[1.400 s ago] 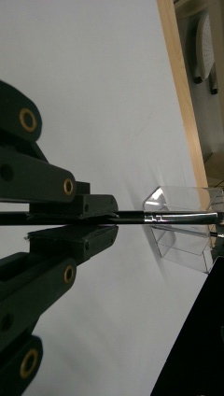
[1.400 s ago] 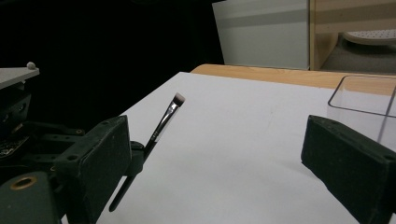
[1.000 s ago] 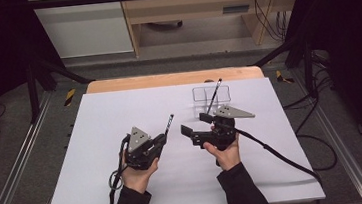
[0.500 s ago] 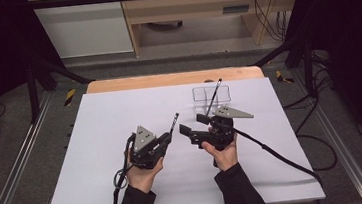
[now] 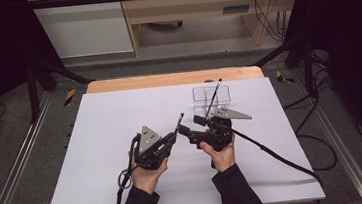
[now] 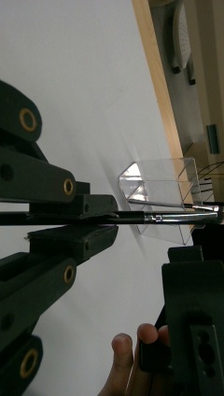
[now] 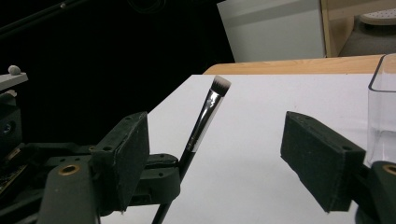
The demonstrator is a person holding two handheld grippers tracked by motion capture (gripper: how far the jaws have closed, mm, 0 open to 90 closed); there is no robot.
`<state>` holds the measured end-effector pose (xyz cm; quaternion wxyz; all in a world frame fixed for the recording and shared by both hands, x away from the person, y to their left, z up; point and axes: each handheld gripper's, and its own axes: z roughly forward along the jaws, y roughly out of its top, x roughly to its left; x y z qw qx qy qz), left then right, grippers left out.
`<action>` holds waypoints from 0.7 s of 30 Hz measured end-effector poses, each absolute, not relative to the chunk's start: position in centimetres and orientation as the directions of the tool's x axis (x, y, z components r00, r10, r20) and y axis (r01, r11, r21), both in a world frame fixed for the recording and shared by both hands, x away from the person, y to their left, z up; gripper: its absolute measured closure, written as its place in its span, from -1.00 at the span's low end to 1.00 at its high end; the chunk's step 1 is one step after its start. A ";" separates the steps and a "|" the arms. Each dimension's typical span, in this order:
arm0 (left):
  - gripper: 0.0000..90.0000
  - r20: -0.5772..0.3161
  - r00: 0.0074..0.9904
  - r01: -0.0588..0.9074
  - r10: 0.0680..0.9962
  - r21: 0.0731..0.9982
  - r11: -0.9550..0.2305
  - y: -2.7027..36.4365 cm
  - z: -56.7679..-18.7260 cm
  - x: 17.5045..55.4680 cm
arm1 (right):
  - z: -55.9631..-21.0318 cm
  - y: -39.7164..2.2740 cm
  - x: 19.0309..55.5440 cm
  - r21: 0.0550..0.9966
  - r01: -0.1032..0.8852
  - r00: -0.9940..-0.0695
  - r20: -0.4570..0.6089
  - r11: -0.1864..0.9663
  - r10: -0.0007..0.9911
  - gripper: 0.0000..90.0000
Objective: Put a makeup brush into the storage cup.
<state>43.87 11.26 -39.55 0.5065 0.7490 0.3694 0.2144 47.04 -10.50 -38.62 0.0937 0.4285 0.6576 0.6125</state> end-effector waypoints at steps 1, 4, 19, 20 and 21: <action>0.85 -0.054 0.635 0.337 0.771 0.917 -0.212 11.2 -39.6 43.9 | -38.7 -10.5 47.0 0.886 0.449 -0.615 0.401 -0.117 0.679 -0.45; 0.85 -0.056 0.635 0.335 0.770 0.919 -0.210 11.1 -39.6 43.8 | -38.8 -10.4 47.0 0.882 0.455 -0.611 0.407 -0.118 0.679 -0.41; 0.85 -0.064 0.639 0.329 0.767 0.924 -0.197 10.2 -39.7 43.5 | -39.1 -10.0 47.0 0.866 0.480 -0.606 0.442 -0.139 0.661 -0.19; 0.85 -0.065 0.638 0.329 0.767 0.924 -0.196 10.2 -39.7 43.5 | -39.1 -10.0 47.0 0.866 0.481 -0.606 0.443 -0.139 0.661 -0.17; 0.85 -0.065 0.638 0.329 0.767 0.924 -0.195 10.2 -39.7 43.5 | -39.1 -10.0 47.0 0.864 0.484 -0.606 0.447 -0.140 0.658 -0.16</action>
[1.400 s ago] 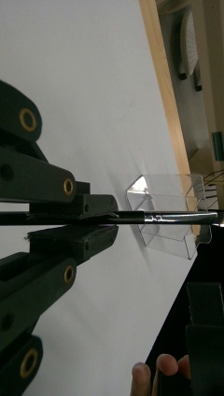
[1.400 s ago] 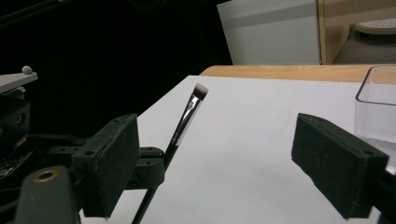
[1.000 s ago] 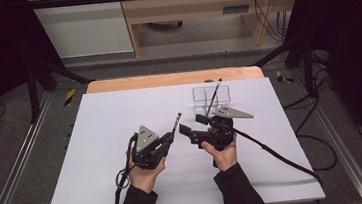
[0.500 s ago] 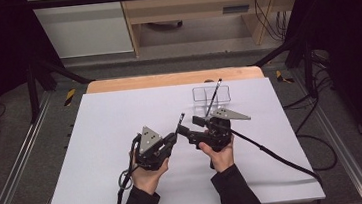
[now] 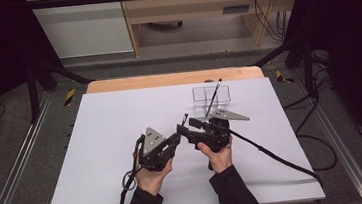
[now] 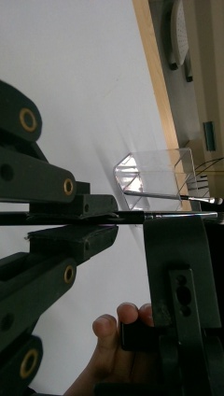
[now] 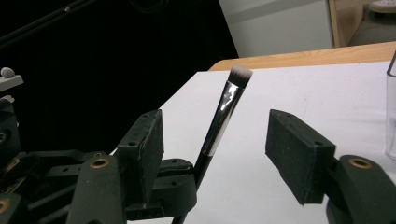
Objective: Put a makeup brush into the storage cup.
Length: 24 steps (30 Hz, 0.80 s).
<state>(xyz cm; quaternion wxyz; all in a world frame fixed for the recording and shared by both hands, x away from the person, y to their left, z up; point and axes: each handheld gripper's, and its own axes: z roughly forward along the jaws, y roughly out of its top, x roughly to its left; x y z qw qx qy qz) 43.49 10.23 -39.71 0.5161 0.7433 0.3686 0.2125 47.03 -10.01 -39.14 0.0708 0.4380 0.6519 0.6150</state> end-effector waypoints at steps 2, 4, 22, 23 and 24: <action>0.85 -0.063 0.637 0.327 0.769 0.925 -0.195 10.2 -39.7 43.5 | -39.2 -10.0 47.1 0.861 0.488 -0.607 0.453 -0.143 0.653 -0.12; 0.85 -0.065 0.636 0.327 0.769 0.925 -0.192 10.2 -39.7 43.4 | -39.2 -9.9 47.1 0.857 0.494 -0.606 0.461 -0.148 0.648 -0.06; 0.85 -0.068 0.631 0.324 0.773 0.928 -0.183 10.0 -39.7 43.3 | -39.3 -9.8 47.2 0.835 0.523 -0.602 0.506 -0.174 0.618 0.36; 0.85 -0.069 0.631 0.324 0.773 0.929 -0.182 10.0 -39.7 43.3 | -39.3 -9.8 47.2 0.834 0.523 -0.602 0.506 -0.174 0.617 0.37; 0.85 -0.069 0.630 0.323 0.774 0.929 -0.180 10.0 -39.7 43.3 | -39.3 -9.8 47.2 0.834 0.524 -0.602 0.508 -0.175 0.616 0.40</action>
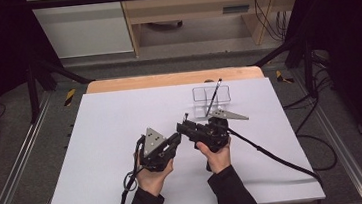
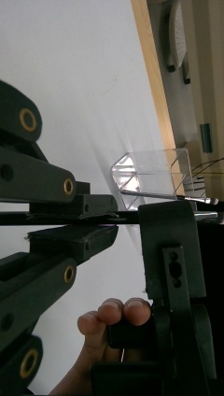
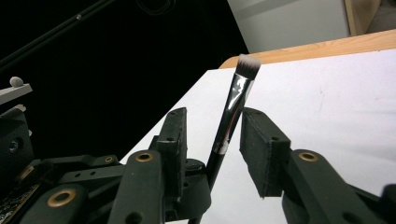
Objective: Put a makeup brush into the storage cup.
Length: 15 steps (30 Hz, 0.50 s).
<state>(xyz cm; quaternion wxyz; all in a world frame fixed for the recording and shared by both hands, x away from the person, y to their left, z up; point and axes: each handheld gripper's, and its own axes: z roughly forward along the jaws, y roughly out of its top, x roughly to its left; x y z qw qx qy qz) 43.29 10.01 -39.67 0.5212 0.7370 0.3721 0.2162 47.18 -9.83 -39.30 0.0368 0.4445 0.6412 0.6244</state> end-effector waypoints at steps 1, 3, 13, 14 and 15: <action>0.85 -0.069 0.630 0.323 0.774 0.929 -0.179 10.0 -39.7 43.3 | -39.3 -9.8 47.2 0.833 0.525 -0.603 0.509 -0.176 0.614 0.42; 0.85 -0.071 0.630 0.322 0.773 0.930 -0.177 9.9 -39.7 43.2 | -39.3 -9.8 47.2 0.830 0.528 -0.601 0.514 -0.178 0.612 0.45; 0.85 -0.067 0.631 0.318 0.773 0.931 -0.179 9.9 -39.6 43.1 | -39.4 -9.8 47.2 0.821 0.540 -0.597 0.530 -0.188 0.602 0.63; 0.85 -0.068 0.631 0.318 0.773 0.931 -0.178 9.9 -39.6 43.1 | -39.4 -9.7 47.2 0.820 0.540 -0.597 0.531 -0.188 0.601 0.65; 0.85 -0.067 0.631 0.318 0.773 0.931 -0.178 9.9 -39.6 43.1 | -39.4 -9.8 47.2 0.820 0.541 -0.598 0.532 -0.187 0.600 0.67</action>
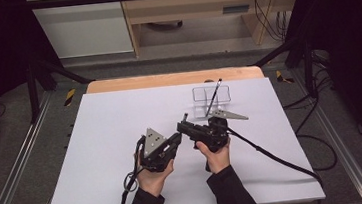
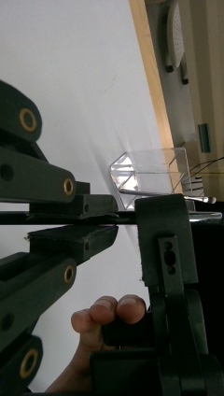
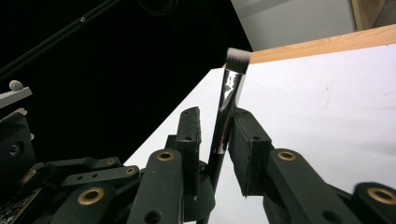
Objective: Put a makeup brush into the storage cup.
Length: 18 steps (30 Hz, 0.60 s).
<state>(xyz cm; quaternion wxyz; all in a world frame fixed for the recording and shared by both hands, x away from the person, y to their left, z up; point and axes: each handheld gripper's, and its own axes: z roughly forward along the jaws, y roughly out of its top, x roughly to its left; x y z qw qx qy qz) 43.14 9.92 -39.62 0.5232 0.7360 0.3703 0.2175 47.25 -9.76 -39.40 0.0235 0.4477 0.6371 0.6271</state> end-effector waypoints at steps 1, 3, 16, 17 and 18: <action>0.85 -0.068 0.631 0.318 0.773 0.931 -0.178 9.9 -39.6 43.1 | -39.4 -9.8 47.3 0.821 0.540 -0.599 0.530 -0.187 0.600 0.69; 0.85 -0.069 0.632 0.318 0.772 0.932 -0.177 9.9 -39.6 43.1 | -39.4 -9.7 47.2 0.817 0.543 -0.598 0.537 -0.191 0.595 0.75; 0.84 -0.063 0.647 0.299 0.760 0.938 -0.176 10.0 -39.4 43.0 | -39.3 -10.0 47.0 0.830 0.525 -0.621 0.526 -0.190 0.582 0.86; 0.83 -0.061 0.648 0.293 0.759 0.940 -0.175 10.0 -39.4 42.9 | -39.3 -10.0 46.9 0.833 0.519 -0.624 0.523 -0.193 0.580 0.86; 0.83 -0.058 0.651 0.290 0.757 0.940 -0.177 10.1 -39.3 42.9 | -39.2 -10.0 46.9 0.836 0.515 -0.629 0.520 -0.192 0.578 0.86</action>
